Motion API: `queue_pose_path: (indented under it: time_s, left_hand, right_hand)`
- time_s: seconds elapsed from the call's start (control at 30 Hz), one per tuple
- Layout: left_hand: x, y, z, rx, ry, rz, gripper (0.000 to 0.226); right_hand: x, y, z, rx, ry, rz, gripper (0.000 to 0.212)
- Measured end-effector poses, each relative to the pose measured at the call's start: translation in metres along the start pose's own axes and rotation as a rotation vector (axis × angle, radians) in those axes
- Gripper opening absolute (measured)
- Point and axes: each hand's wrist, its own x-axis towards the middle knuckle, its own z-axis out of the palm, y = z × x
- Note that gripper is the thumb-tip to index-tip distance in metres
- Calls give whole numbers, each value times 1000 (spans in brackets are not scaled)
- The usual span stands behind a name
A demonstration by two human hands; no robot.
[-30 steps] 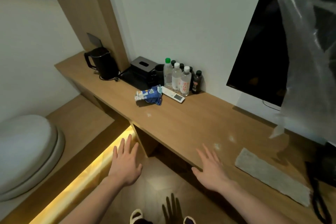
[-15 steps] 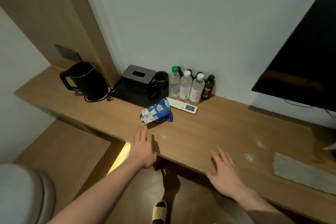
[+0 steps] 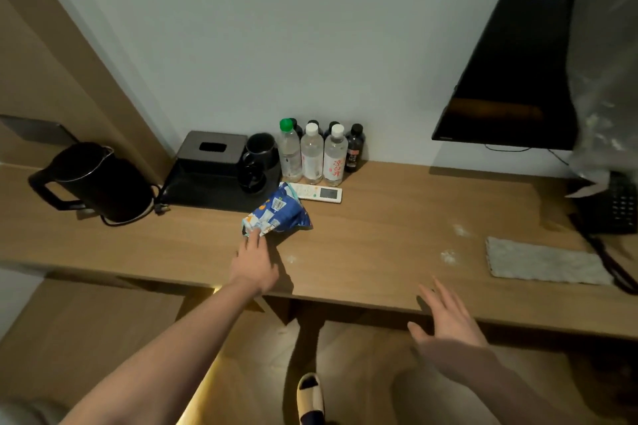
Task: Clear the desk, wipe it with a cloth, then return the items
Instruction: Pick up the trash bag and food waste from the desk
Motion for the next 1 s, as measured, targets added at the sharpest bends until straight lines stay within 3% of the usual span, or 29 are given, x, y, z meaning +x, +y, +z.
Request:
queue_pose_path:
  time_s: [0.17, 0.43, 0.73, 1.0]
  left_hand:
    - [-60, 42, 5, -5, 104, 166, 84]
    - [-176, 161, 46, 42, 89, 368, 86]
    - [-284, 344, 127, 93, -14, 626, 90]
    - [-334, 505, 165, 241, -139, 826, 95]
  right_hand:
    - [-26, 46, -2, 25, 55, -8, 81]
    - [-85, 166, -5, 106, 118, 89, 81]
    - [-175, 379, 2, 156, 219, 190, 82]
    - [-214, 512, -1, 311, 248, 416, 79]
